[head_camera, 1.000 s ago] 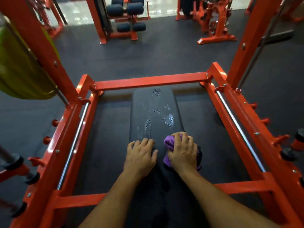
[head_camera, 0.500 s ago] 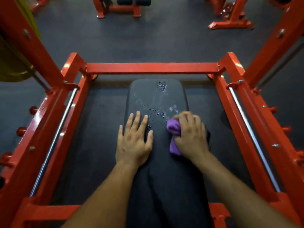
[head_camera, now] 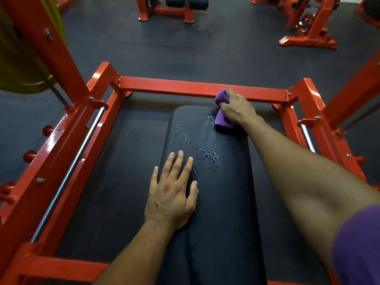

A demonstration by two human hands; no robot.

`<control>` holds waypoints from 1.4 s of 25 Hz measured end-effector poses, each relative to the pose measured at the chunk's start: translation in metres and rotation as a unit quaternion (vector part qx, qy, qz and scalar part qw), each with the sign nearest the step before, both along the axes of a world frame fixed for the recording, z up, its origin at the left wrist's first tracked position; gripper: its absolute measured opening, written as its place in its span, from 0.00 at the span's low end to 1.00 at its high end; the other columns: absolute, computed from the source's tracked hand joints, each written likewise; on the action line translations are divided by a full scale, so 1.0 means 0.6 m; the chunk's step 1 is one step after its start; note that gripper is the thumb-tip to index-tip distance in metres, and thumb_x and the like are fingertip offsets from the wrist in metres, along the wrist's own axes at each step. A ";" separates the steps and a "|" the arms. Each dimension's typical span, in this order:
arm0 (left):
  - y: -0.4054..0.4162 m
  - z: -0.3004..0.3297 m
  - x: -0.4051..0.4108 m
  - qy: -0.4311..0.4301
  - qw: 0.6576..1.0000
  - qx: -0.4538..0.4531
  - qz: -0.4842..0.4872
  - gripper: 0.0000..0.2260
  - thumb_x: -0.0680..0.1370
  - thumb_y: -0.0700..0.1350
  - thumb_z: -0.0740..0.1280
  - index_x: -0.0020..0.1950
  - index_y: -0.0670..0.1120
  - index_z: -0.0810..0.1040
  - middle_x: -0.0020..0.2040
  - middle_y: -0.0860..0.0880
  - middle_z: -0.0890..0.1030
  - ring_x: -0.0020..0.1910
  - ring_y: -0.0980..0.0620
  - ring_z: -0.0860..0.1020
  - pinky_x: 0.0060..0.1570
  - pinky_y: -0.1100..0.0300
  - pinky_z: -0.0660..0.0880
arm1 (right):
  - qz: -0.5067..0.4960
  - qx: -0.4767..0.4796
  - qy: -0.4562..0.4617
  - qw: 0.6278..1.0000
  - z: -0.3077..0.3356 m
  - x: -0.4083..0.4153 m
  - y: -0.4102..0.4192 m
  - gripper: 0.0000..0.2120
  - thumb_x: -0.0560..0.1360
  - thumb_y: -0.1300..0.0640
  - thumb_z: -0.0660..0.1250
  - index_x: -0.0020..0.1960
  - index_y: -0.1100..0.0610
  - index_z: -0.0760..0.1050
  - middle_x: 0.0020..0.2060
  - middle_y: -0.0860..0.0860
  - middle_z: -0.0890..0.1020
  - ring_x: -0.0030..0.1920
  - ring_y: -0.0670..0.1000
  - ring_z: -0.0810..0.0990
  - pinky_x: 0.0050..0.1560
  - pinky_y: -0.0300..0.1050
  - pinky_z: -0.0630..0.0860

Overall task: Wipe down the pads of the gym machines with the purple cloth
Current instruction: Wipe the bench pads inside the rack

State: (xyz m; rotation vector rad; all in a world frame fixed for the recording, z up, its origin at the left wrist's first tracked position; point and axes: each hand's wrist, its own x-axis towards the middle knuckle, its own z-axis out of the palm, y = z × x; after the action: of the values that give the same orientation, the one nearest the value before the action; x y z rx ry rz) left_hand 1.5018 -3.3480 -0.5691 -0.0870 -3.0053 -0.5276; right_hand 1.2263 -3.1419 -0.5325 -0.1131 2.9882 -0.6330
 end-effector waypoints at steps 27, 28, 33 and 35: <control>-0.005 -0.011 -0.001 0.023 0.999 0.020 0.009 0.28 0.81 0.57 0.53 0.82 0.53 0.64 0.84 0.52 0.59 0.84 0.52 0.51 0.78 0.38 0.59 | 0.149 -0.020 -0.167 0.974 0.021 -0.100 -0.225 0.16 0.76 0.46 0.65 0.54 0.58 0.80 0.44 0.53 0.82 0.41 0.54 0.81 0.44 0.47 0.77; -0.006 -0.010 -0.001 0.023 1.000 0.018 0.006 0.28 0.82 0.57 0.53 0.82 0.53 0.64 0.84 0.52 0.59 0.84 0.52 0.51 0.78 0.38 0.59 | 0.165 -0.010 -0.155 0.974 0.022 -0.094 -0.244 0.17 0.75 0.46 0.65 0.54 0.58 0.80 0.45 0.53 0.83 0.44 0.55 0.81 0.46 0.48 0.77; -0.010 -0.008 -0.003 0.032 0.999 0.021 0.007 0.28 0.81 0.56 0.55 0.81 0.52 0.66 0.83 0.51 0.61 0.83 0.51 0.54 0.77 0.37 0.61 | 0.191 -0.044 -0.039 0.980 0.027 -0.042 -0.161 0.16 0.71 0.46 0.67 0.56 0.51 0.79 0.50 0.48 0.85 0.49 0.50 0.82 0.50 0.44 0.74; -0.008 -0.010 -0.002 0.036 0.999 0.019 0.007 0.28 0.81 0.56 0.55 0.81 0.52 0.67 0.83 0.50 0.62 0.83 0.51 0.55 0.77 0.37 0.60 | 0.169 -0.033 -0.004 0.985 0.018 -0.035 -0.094 0.15 0.73 0.51 0.71 0.59 0.53 0.79 0.50 0.49 0.83 0.49 0.49 0.79 0.50 0.43 0.73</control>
State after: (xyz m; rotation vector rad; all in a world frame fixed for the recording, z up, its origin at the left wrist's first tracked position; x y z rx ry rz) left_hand 1.5004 -3.3529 -0.5752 -0.0818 -2.9221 -0.5662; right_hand 1.2052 -3.1982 -0.5214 -0.6060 2.8390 -0.6846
